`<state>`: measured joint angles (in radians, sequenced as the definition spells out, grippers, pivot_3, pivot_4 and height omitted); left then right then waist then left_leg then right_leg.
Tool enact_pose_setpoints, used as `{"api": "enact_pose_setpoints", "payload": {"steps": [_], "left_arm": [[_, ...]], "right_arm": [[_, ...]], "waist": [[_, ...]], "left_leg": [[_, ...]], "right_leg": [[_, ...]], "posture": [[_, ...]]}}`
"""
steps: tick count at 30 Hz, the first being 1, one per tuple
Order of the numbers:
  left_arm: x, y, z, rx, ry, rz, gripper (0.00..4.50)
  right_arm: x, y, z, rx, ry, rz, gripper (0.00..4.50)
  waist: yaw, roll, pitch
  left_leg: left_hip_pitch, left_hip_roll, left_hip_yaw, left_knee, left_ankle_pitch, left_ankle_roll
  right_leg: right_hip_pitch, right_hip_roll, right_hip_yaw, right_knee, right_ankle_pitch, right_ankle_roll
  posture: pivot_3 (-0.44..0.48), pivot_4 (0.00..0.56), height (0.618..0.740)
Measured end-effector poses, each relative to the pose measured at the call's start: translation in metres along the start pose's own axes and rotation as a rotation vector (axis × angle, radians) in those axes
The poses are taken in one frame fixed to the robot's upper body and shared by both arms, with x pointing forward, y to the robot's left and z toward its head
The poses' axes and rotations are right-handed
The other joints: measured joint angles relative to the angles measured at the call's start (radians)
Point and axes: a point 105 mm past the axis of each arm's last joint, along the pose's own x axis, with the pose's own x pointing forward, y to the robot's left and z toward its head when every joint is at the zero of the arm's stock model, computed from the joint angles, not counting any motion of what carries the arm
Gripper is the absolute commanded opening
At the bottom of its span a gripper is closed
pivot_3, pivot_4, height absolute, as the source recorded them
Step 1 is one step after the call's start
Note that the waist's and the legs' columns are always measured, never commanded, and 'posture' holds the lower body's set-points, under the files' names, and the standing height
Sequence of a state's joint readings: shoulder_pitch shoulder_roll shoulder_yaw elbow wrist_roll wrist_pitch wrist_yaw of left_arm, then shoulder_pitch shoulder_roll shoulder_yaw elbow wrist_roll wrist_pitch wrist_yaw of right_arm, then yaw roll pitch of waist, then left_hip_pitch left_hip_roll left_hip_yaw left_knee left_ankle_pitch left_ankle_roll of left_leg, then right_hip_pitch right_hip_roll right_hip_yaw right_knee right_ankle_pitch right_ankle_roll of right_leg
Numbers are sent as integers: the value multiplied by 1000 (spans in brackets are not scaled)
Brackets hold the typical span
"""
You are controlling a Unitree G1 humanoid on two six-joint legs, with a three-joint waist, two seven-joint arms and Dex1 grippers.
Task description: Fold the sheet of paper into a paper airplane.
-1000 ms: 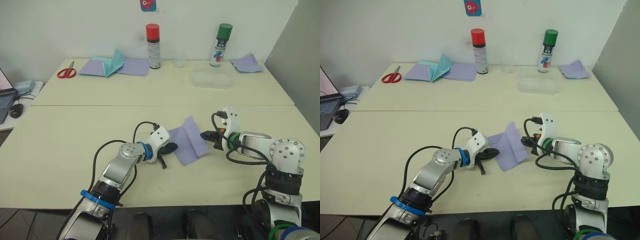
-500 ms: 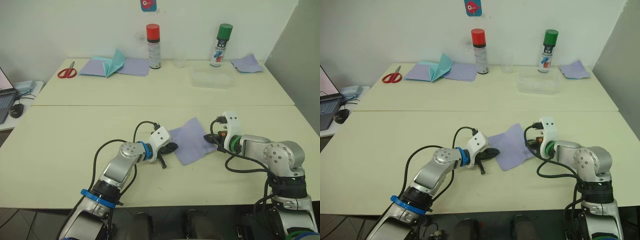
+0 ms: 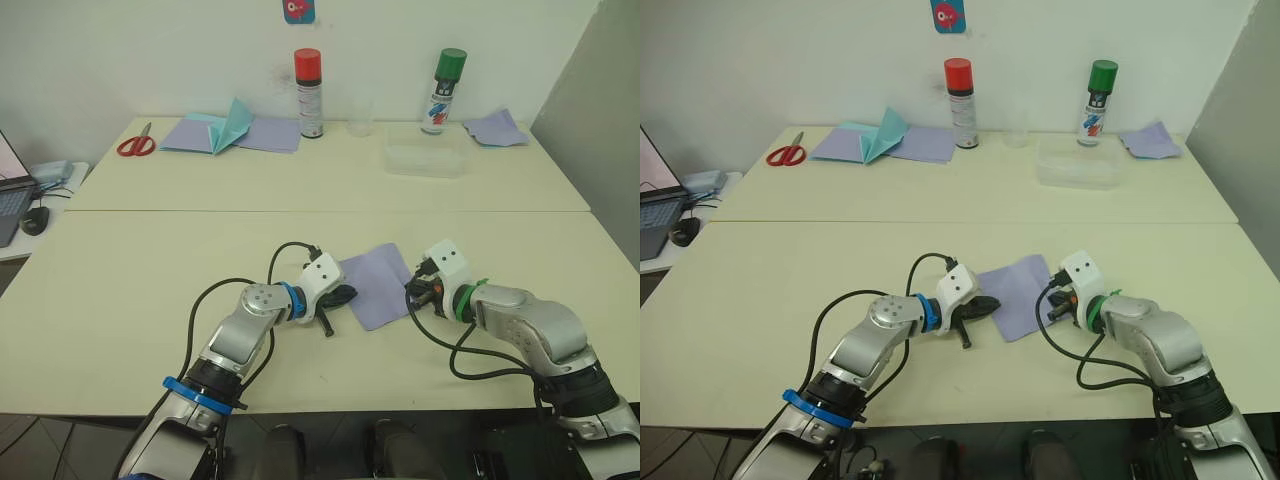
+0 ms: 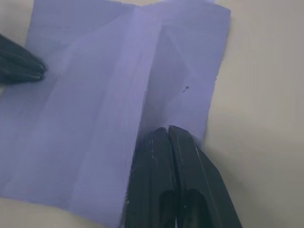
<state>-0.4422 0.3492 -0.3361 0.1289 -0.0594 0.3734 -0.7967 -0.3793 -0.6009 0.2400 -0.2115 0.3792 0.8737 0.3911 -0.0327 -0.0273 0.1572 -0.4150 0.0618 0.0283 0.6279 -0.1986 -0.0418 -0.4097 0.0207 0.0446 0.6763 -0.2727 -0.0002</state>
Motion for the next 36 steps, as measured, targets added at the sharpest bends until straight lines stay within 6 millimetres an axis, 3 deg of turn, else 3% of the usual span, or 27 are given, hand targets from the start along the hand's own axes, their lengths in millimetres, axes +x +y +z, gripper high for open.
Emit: {"api": "enact_pose_setpoints", "payload": {"steps": [6,10,14,19,23,36], "left_arm": [[0,0,0,3,-2,-1,0],[0,0,0,3,-2,0,0],[1,-1,0,5,-3,-1,0],[1,-1,1,9,-2,-2,0],[1,-1,1,11,-2,-3,0],[1,-1,0,11,-1,-3,0]], "right_arm": [[-2,-4,19,-153,-112,-13,32],[-1,3,36,-112,-206,12,32],[0,22,50,-36,-275,101,32],[7,26,37,-51,-204,110,32],[16,16,15,-79,-104,65,32],[7,-5,1,-128,-41,19,32]], "waist": [[1,0,0],[1,0,0],[1,0,0],[1,0,0],[1,0,0],[1,0,0]], "left_leg": [[0,0,0,0,0,0],[0,0,0,0,0,0],[0,0,0,0,0,0],[0,0,1,0,0,0],[0,-1,1,0,0,0],[0,-1,1,0,0,0]], "right_leg": [[0,0,0,0,0,0],[0,0,0,0,0,1],[0,0,0,0,0,1],[0,-2,0,0,0,1],[0,-3,0,0,0,0],[0,-3,0,0,0,0]], "posture": [[0,150,740],[0,150,740],[0,150,740],[0,150,740],[0,150,740],[0,150,740]]}}
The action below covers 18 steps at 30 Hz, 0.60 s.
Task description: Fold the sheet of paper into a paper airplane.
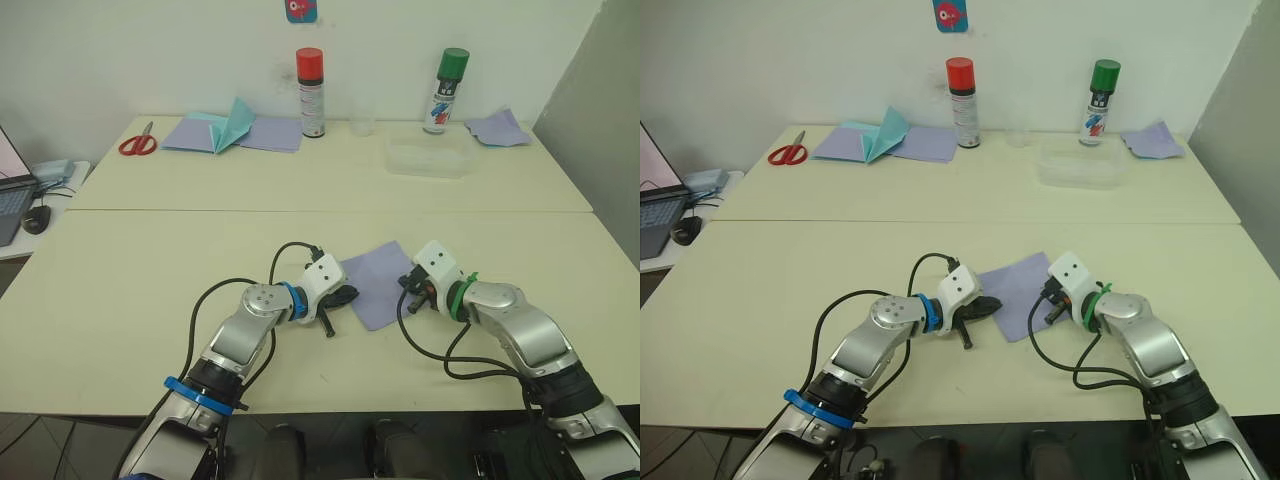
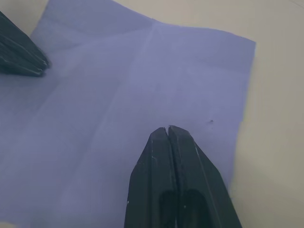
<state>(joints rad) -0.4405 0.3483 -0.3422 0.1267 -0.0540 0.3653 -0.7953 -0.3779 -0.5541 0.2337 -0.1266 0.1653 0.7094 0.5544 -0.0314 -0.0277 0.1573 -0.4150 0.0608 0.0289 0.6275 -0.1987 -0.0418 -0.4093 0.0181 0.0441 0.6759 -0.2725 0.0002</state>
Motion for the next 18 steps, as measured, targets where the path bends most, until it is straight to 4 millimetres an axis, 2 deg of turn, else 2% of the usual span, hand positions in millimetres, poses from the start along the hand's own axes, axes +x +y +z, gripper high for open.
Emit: {"api": "enact_pose_setpoints", "payload": {"steps": [11,15,17,18], "left_arm": [[0,0,0,14,-8,1,0],[0,1,0,16,-10,1,0],[0,1,0,20,-13,1,0],[0,1,0,21,-14,2,0]], "right_arm": [[-9,-5,-7,24,-1,-9,32],[-10,-7,0,67,-40,-4,32],[-12,-11,10,97,-81,-2,32],[-12,-14,16,102,-99,-6,197]], "waist": [[0,0,0],[0,0,0],[0,0,0],[0,0,0]], "left_leg": [[0,0,0,0,0,0],[0,0,0,0,0,0],[0,0,0,0,0,0],[0,0,0,0,0,0]], "right_leg": [[0,0,0,0,0,0],[0,0,0,0,0,0],[0,0,0,0,0,1],[0,0,0,0,0,1]], "posture": [[0,150,740],[0,150,740],[0,150,740],[0,150,740]]}}
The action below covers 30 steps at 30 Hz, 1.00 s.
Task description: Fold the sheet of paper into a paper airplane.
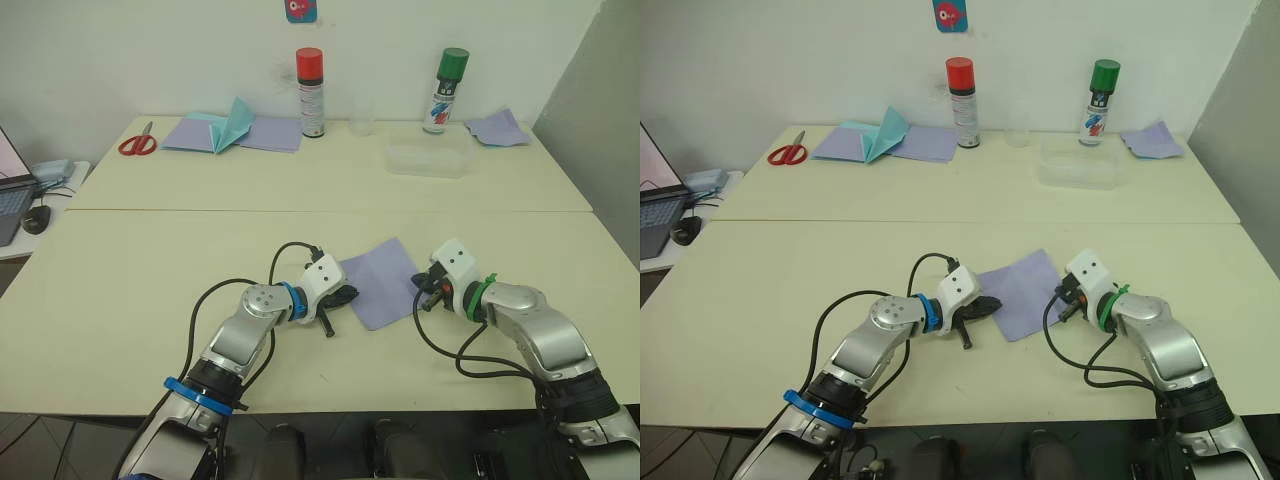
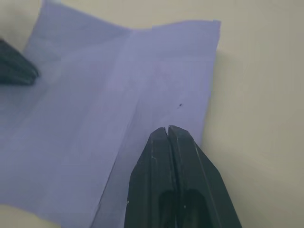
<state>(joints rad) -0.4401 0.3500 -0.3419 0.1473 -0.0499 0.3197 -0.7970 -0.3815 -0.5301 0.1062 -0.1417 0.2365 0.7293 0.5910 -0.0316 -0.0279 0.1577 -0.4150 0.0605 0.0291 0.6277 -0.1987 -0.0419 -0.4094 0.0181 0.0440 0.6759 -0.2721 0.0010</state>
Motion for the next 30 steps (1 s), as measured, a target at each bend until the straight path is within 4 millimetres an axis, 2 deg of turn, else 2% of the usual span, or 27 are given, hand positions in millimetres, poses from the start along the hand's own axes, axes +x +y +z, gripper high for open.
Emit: {"api": "enact_pose_setpoints", "payload": {"steps": [3,12,13,17,20,30], "left_arm": [[0,0,0,2,-2,-2,0],[0,1,0,11,-7,-16,0],[0,1,1,11,-7,-16,0],[-1,0,1,12,-8,-19,0],[-2,0,0,15,-7,-19,0],[-7,3,-1,14,-6,-10,0]], "right_arm": [[2,-8,19,-6,-51,6,977],[32,-17,26,77,-50,47,4349],[35,-19,26,83,-46,50,4467],[44,-21,20,136,-18,92,4467],[47,-22,19,166,-2,132,3888],[53,-11,18,234,26,196,294]], "waist": [[0,0,0],[-1,0,0],[0,0,0],[0,0,0],[-1,0,0],[-2,1,0]], "left_leg": [[0,0,0,0,0,0],[0,0,1,0,0,0],[0,0,1,0,0,0],[0,0,1,-1,0,0],[0,0,1,-1,0,0],[0,1,1,-2,0,0]], "right_leg": [[0,0,0,0,0,0],[0,0,0,0,0,0],[0,0,0,0,0,0],[0,0,0,0,0,0],[0,1,0,0,0,0],[-1,2,0,1,0,0]], "posture": [[0,150,740],[0,150,740],[0,150,740],[0,150,740],[0,150,740],[0,150,740]]}}
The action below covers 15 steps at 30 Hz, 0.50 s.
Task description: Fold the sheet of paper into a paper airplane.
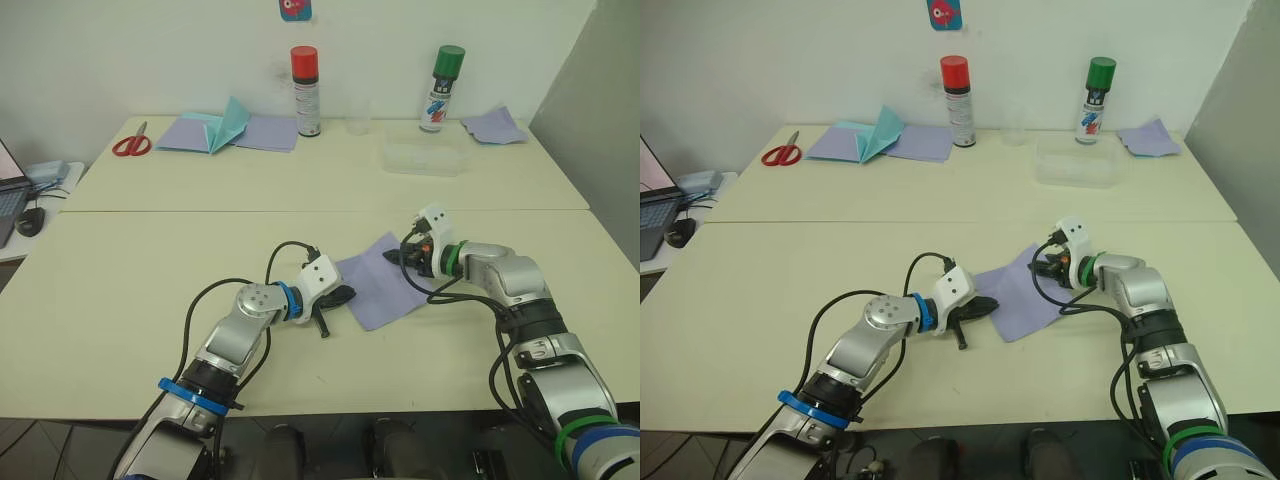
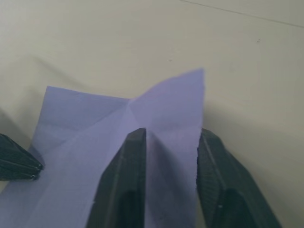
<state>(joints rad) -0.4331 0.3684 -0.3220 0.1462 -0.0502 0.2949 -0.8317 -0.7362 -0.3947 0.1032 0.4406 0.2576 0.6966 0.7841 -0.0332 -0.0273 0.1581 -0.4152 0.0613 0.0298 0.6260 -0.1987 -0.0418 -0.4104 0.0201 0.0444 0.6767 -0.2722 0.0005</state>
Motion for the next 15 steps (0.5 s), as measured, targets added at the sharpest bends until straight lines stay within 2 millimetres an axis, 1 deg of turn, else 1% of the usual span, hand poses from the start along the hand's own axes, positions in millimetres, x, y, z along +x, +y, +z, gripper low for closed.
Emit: {"api": "enact_pose_setpoints", "payload": {"steps": [1,5,9,12,15], "left_arm": [[0,0,0,-1,-1,1,0],[-3,2,-1,2,3,1,0],[-9,7,0,17,7,12,0],[-10,8,1,18,11,14,0],[-11,8,2,14,16,15,0]], "right_arm": [[-1,0,0,10,2,-1,55],[-5,0,-3,90,1,-9,55],[-12,1,-13,217,14,-58,55],[-16,8,-18,332,6,-103,55],[-20,18,-17,415,-15,-149,55]], "waist": [[0,0,0],[0,0,0],[0,0,0],[-1,0,0],[-2,1,0]], "left_leg": [[0,0,0,0,0,0],[0,0,0,0,0,0],[0,0,0,0,0,0],[-1,1,0,0,0,0],[-1,1,0,-1,0,0]], "right_leg": [[0,0,0,0,0,0],[0,0,0,0,0,0],[-1,0,0,1,0,0],[-2,0,1,2,0,0],[-2,0,1,2,0,0]], "posture": [[0,150,740],[0,150,740],[0,150,740],[0,150,740],[0,150,740]]}}
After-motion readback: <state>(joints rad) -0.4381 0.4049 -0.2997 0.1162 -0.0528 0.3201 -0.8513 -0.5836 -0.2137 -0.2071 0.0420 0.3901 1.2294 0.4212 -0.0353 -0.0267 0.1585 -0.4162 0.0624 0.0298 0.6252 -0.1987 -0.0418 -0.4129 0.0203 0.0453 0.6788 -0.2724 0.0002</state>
